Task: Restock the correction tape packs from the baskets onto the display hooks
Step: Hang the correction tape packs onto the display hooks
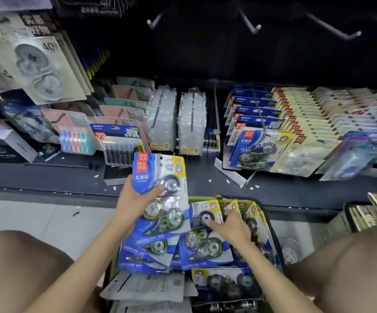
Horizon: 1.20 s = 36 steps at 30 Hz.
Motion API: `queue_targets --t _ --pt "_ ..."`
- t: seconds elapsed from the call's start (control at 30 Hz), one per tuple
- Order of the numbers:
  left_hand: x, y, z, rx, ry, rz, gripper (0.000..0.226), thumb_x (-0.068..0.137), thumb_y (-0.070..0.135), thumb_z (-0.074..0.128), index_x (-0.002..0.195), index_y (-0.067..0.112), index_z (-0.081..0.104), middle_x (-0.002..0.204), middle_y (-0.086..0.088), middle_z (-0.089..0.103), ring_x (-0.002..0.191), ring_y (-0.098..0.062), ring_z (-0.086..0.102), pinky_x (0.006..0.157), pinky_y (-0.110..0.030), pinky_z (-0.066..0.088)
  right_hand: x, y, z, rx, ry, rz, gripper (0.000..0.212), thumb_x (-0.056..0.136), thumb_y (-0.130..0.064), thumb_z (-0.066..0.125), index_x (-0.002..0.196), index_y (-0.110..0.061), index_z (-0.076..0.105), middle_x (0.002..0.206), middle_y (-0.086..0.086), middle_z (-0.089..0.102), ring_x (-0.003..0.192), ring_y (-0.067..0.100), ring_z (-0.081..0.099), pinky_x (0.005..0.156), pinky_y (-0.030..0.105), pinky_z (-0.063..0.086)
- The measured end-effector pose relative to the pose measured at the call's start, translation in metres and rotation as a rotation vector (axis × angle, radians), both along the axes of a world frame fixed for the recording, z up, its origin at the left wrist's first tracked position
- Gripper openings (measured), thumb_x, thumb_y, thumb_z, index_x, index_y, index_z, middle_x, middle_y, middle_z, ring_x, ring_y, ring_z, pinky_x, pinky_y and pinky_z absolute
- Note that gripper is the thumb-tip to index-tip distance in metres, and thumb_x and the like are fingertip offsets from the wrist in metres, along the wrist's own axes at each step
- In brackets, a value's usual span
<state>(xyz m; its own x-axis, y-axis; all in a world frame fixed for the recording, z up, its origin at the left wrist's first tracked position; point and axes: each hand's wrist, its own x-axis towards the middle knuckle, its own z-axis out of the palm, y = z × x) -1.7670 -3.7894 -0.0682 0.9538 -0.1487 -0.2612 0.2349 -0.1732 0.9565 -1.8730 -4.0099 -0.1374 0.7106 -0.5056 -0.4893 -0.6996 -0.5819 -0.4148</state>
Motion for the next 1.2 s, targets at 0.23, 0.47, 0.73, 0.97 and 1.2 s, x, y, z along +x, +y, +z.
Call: queue_targets --t 0.23,0.47,0.73,0.97,1.2 --pt "0.019 0.017 0.045 0.229 -0.277 -0.026 0.047 0.077 0.019 0.083 0.111 0.02 0.051 0.099 0.016 0.063 0.089 -0.004 0.062 0.08 -0.026 0.047 0.032 -0.013 -0.006 0.274 -0.097 -0.019 0.043 0.067 -0.035 0.088 0.066 -0.011 0.053 0.068 0.002 0.058 0.067 0.022 0.057 0.06 0.034 0.037" --pt "0.023 0.044 0.086 0.47 -0.513 -0.053 0.05 0.076 0.027 0.084 0.114 0.021 0.051 0.096 0.015 0.061 0.087 -0.012 0.058 0.073 -0.029 0.04 0.047 -0.014 0.097 -0.039 -0.312 0.324 0.032 0.078 -0.024 0.081 0.102 -0.022 0.059 0.094 -0.004 0.063 0.093 0.023 0.058 0.073 0.033 0.044" --pt "0.05 0.064 0.13 0.398 -0.629 0.248 0.049 0.075 0.031 0.084 0.107 0.023 0.047 0.095 0.01 0.063 0.089 -0.022 0.06 0.079 -0.04 0.049 0.105 0.027 0.211 0.115 -0.904 0.264 0.038 0.08 -0.028 0.078 0.114 -0.024 0.062 0.108 -0.011 0.07 0.102 0.012 0.064 0.089 0.04 0.052" --pt "0.082 0.073 0.159 0.299 -0.693 0.484 0.048 0.078 0.032 0.081 0.11 0.019 0.048 0.098 0.007 0.059 0.088 -0.021 0.054 0.078 -0.035 0.04 0.159 0.066 0.267 0.172 -1.172 0.184 0.039 0.079 -0.018 0.078 0.11 -0.027 0.057 0.095 -0.02 0.065 0.091 0.006 0.065 0.085 0.039 0.054" --pt "0.099 0.068 0.171 0.196 -0.715 0.442 0.047 0.078 0.031 0.082 0.106 0.016 0.047 0.092 0.01 0.058 0.084 -0.017 0.055 0.07 -0.029 0.038 0.165 0.055 0.266 0.186 -1.232 0.019 0.037 0.08 -0.014 0.078 0.105 -0.031 0.056 0.092 -0.019 0.066 0.086 -0.004 0.064 0.081 0.03 0.055"
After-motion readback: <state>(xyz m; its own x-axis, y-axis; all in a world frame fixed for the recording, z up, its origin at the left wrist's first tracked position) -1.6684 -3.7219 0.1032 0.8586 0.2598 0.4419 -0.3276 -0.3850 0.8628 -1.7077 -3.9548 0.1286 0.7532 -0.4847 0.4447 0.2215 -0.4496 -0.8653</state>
